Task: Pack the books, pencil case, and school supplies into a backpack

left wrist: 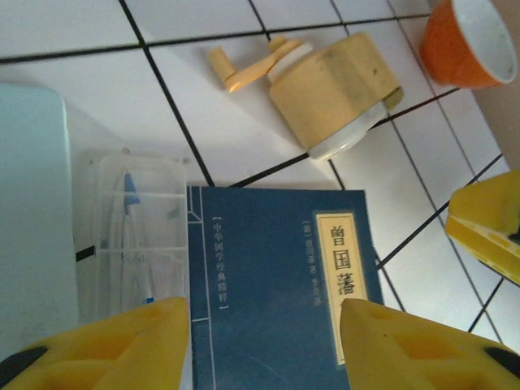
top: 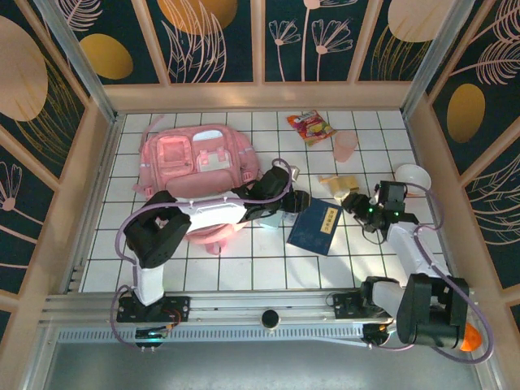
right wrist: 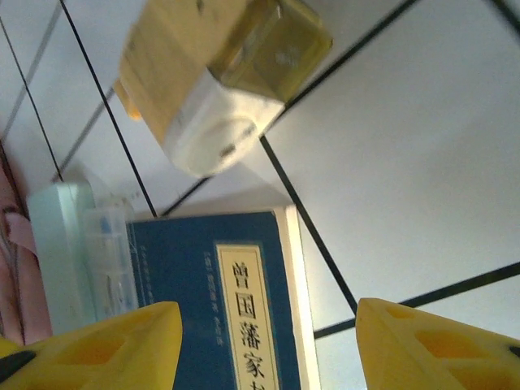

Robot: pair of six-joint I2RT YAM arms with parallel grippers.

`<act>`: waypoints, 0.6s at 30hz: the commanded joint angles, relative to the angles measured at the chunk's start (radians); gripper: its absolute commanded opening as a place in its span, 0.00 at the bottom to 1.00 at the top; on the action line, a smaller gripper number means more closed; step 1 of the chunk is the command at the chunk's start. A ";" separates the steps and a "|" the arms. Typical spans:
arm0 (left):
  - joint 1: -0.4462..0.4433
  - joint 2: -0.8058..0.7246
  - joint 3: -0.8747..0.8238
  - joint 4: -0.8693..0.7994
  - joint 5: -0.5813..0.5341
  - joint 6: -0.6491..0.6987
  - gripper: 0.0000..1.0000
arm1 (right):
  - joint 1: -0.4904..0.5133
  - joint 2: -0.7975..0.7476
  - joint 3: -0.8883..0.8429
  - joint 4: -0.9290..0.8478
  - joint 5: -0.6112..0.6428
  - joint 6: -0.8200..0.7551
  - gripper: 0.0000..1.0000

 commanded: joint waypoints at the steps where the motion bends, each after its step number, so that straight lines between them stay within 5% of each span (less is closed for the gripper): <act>1: 0.000 0.038 0.036 -0.016 0.079 0.006 0.52 | 0.067 0.012 -0.028 0.052 -0.047 0.031 0.58; 18: -0.061 0.142 0.137 -0.125 0.093 0.085 0.52 | 0.154 0.084 -0.089 0.117 0.016 0.100 0.46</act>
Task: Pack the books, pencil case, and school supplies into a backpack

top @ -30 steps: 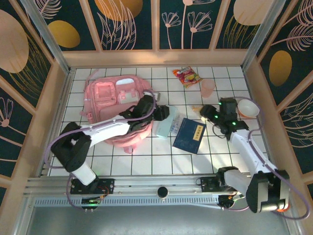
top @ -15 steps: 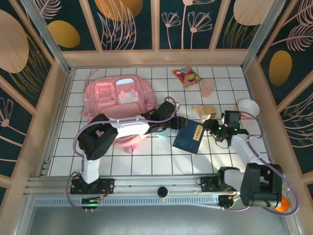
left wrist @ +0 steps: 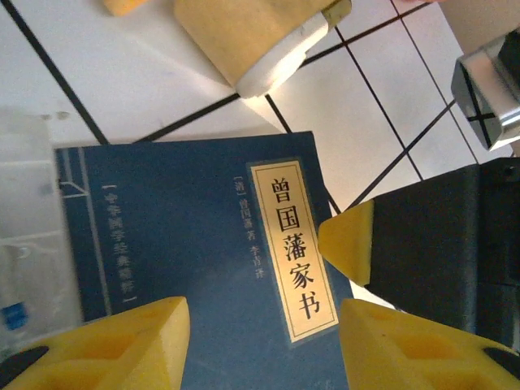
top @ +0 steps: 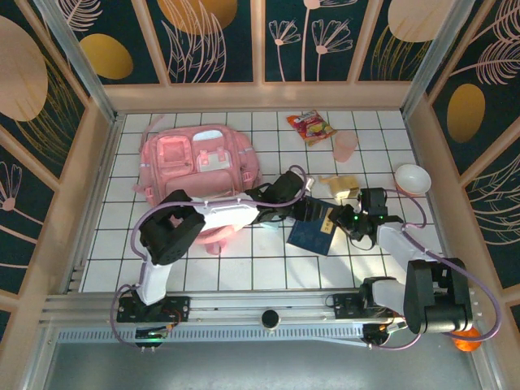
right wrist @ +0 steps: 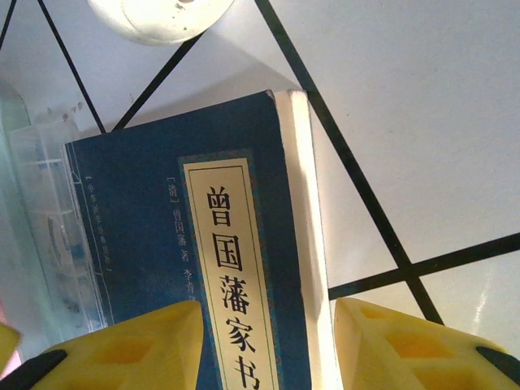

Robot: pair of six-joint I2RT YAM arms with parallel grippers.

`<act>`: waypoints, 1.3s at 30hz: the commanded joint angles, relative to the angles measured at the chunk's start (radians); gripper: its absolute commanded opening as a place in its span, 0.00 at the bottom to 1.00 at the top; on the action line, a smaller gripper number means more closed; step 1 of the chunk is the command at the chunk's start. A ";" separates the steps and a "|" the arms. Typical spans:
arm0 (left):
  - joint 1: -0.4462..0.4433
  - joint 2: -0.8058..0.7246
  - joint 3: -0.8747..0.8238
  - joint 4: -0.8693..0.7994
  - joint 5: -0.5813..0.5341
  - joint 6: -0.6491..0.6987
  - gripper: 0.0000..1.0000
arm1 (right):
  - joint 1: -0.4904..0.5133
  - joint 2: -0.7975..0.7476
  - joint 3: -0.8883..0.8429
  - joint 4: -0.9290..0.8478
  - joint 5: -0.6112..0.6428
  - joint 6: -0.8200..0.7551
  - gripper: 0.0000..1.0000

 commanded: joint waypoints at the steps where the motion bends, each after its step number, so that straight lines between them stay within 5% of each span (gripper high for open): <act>1: -0.005 0.051 0.040 -0.089 -0.015 0.035 0.52 | 0.009 0.003 -0.018 0.032 0.001 0.016 0.46; 17: 0.018 0.048 0.018 -0.184 -0.193 0.048 0.55 | 0.034 -0.005 -0.045 0.036 -0.013 0.027 0.35; 39: -0.011 0.084 0.109 -0.190 0.159 0.073 0.51 | 0.058 0.005 -0.102 0.121 -0.041 0.097 0.22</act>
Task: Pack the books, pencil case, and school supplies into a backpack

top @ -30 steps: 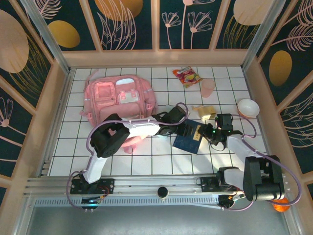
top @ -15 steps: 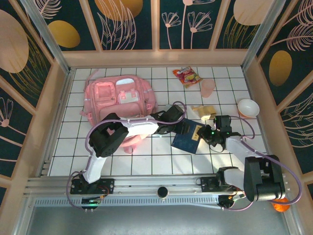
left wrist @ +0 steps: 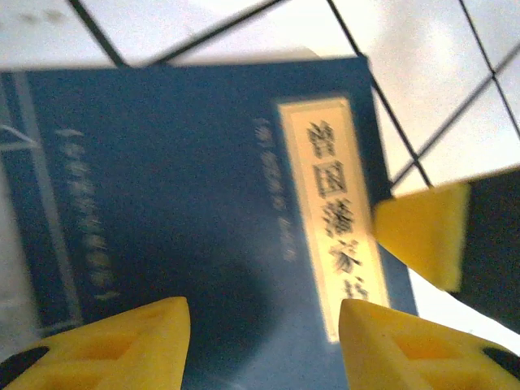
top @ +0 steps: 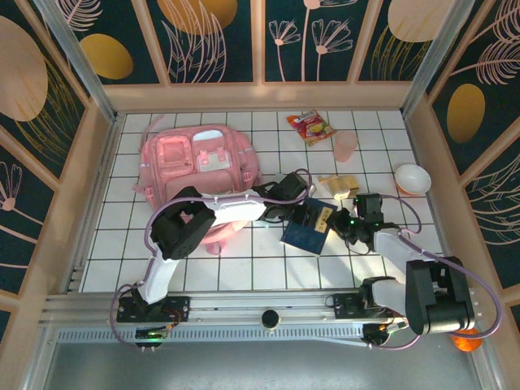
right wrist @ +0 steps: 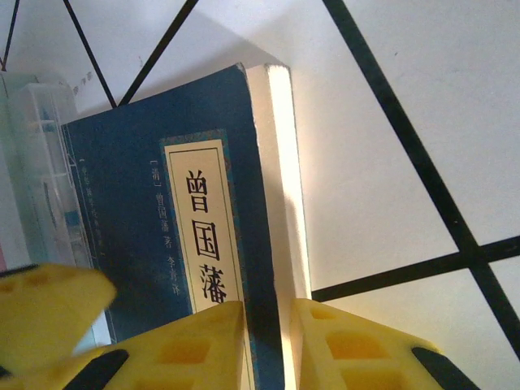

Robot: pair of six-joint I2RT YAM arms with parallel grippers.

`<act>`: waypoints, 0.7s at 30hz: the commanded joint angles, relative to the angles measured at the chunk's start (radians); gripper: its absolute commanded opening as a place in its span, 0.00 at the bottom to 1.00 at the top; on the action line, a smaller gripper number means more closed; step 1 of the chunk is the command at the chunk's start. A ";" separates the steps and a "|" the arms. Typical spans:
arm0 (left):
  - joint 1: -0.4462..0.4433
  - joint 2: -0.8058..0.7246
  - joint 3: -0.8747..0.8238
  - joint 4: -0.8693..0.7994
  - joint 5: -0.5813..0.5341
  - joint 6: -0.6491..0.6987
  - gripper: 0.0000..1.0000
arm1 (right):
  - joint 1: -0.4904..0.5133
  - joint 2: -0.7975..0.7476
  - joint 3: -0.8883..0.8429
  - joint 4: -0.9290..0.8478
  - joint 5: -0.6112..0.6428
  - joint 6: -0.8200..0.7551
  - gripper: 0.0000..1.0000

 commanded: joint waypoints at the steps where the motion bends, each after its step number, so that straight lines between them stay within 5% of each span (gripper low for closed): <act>1: -0.024 -0.003 0.018 -0.011 0.098 -0.011 0.51 | 0.011 0.000 -0.017 -0.033 0.003 0.013 0.22; 8: -0.017 -0.044 -0.016 -0.080 -0.155 -0.001 0.55 | -0.004 -0.058 0.003 -0.153 0.070 -0.023 0.23; 21: 0.059 -0.069 -0.061 -0.063 -0.311 0.017 0.57 | 0.017 -0.099 0.016 -0.124 -0.011 -0.022 0.29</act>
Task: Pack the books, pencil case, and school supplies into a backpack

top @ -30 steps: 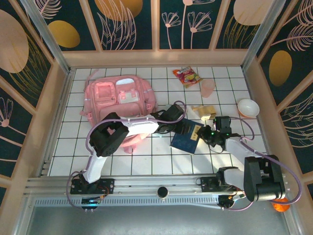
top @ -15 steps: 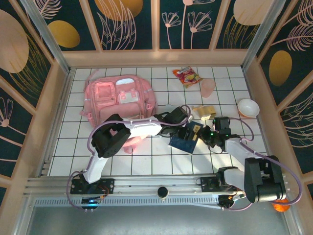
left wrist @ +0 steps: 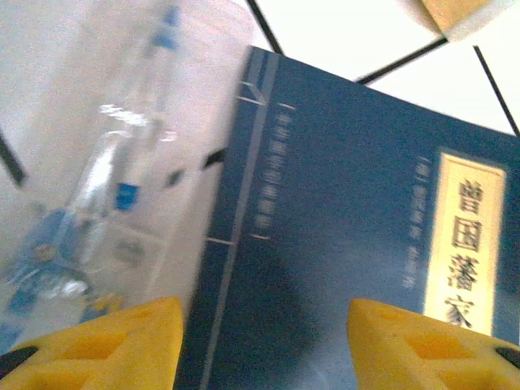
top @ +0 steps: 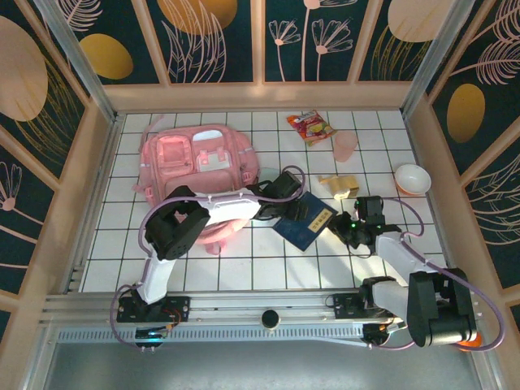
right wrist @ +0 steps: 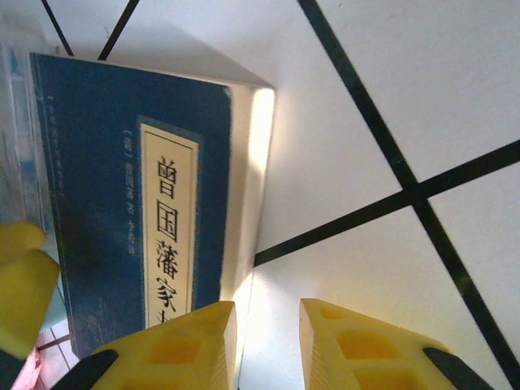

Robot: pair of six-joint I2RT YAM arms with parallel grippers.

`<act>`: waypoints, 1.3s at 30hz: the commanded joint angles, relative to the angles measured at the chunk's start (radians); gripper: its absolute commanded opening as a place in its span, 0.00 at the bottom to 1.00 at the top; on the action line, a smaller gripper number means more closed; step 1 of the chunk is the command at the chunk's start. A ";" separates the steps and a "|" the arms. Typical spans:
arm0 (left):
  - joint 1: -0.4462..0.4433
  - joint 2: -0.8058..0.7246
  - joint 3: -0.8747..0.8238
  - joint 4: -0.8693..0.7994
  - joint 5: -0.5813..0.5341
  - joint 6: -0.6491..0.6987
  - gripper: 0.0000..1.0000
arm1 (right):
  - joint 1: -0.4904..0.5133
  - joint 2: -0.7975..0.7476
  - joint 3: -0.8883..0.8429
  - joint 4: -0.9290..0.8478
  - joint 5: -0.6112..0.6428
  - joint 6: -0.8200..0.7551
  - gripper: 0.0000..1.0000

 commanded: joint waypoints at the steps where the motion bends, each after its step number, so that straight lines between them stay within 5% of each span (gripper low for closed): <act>1: 0.020 -0.028 -0.013 -0.026 -0.070 0.017 0.57 | 0.019 -0.025 0.021 -0.003 -0.030 -0.006 0.30; 15: 0.026 0.034 0.016 -0.127 0.098 0.152 0.53 | 0.081 0.010 -0.006 0.085 -0.030 0.094 0.33; 23: 0.025 0.097 0.138 -0.258 0.197 0.267 0.51 | 0.086 0.057 -0.034 0.159 -0.034 0.103 0.25; 39: 0.025 -0.091 0.048 0.014 0.399 0.028 0.48 | 0.088 0.046 -0.062 0.162 -0.015 0.112 0.19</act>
